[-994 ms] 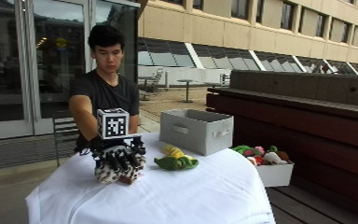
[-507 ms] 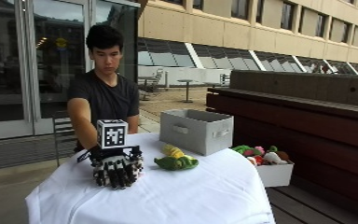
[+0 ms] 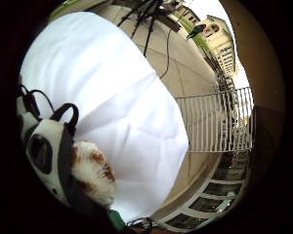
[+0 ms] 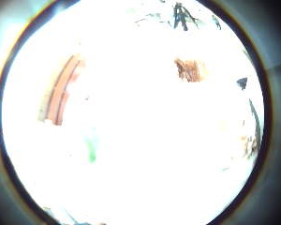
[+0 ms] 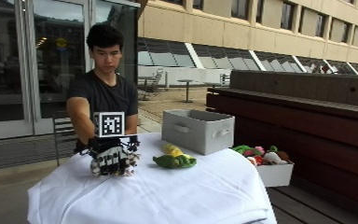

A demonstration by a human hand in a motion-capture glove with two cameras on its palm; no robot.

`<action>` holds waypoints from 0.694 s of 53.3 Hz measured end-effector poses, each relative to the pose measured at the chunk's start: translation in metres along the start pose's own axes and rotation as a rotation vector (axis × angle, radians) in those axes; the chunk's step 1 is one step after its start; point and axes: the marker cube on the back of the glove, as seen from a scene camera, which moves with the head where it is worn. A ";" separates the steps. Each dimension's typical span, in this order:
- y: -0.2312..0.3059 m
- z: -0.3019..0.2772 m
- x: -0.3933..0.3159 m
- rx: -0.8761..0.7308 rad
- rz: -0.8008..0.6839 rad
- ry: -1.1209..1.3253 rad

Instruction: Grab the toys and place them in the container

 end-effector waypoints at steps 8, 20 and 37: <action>-0.001 -0.036 0.003 -0.023 -0.052 -0.047; -0.009 -0.176 -0.042 0.145 -0.100 -0.087; 0.055 -0.349 -0.190 0.265 -0.271 -0.150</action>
